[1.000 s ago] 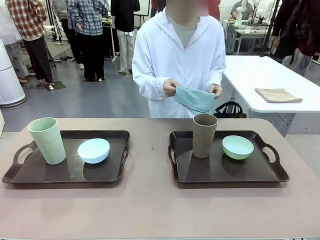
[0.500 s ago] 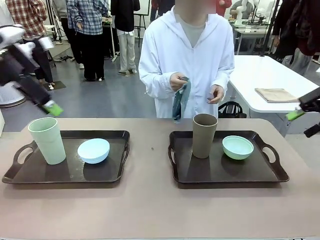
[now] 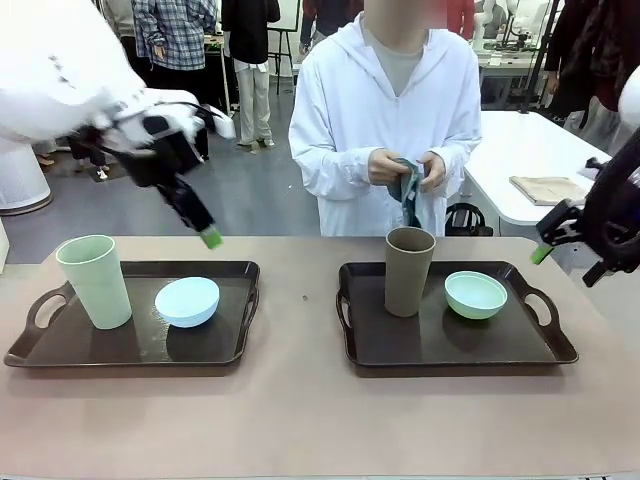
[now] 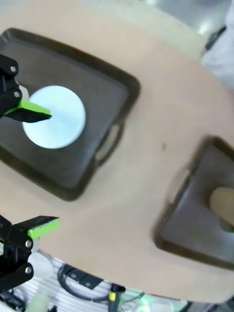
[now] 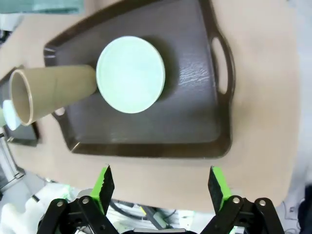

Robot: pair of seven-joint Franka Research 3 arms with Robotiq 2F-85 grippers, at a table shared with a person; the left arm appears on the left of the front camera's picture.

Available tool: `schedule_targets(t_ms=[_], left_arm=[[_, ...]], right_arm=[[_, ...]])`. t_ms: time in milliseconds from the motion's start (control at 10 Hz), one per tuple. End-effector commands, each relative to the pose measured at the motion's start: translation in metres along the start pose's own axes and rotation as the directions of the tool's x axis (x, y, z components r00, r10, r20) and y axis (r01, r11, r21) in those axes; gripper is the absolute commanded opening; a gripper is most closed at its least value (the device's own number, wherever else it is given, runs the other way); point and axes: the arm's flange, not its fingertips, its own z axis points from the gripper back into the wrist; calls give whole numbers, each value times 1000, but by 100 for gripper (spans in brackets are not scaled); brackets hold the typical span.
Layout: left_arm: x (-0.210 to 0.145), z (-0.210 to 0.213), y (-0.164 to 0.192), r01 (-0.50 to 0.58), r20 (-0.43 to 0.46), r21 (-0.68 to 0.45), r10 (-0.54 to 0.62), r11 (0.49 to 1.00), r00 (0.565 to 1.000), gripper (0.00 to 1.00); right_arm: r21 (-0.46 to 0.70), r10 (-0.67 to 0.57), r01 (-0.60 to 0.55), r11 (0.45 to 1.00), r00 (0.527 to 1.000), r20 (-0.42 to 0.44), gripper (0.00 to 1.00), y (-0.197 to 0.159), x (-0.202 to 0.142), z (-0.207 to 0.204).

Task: Set up a tray with a mat and arrange the tableware.
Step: Pick up the Picnic Bowl and Reusable plastic cup from the Handle tray in front of the human's position and hold them in the air.

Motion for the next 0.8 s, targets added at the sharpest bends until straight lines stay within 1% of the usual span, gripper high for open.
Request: schedule_targets(t_ms=[0, 100, 200, 300, 400, 500, 700], left_arm=[[26, -18, -16, 40, 24, -13, -40, 999, 999, 100], [33, -34, -27, 55, 56, 5, -55, 998, 997, 100], [36, -44, -33, 61, 81, -13, -60, 998, 995, 100], [34, -52, -36, 84, 77, -29, -82, 996, 994, 100], [26, -48, -36, 80, 73, -67, -75, 995, 995, 100], [39, -48, -39, 75, 48, -12, -74, 997, 996, 100], [39, -48, -39, 75, 48, -12, -74, 997, 996, 100]], right_arm=[[-40, -16, 17, 999, 1000, 16, 100, 4, 6, -23], [-36, -4, 4, 999, 1000, 23, 100, 8, 8, -30], [-34, -3, 4, 999, 1000, 20, 100, 9, 8, -33], [-31, 0, 1, 1000, 1000, 28, 100, 7, 11, -35], [9, 24, -24, 1000, 1000, -10, 100, 4, 9, -35], [-21, 13, -13, 1000, 1000, 9, 100, 7, 9, -33], [-21, 13, -13, 1000, 1000, 9, 100, 7, 9, -33]])
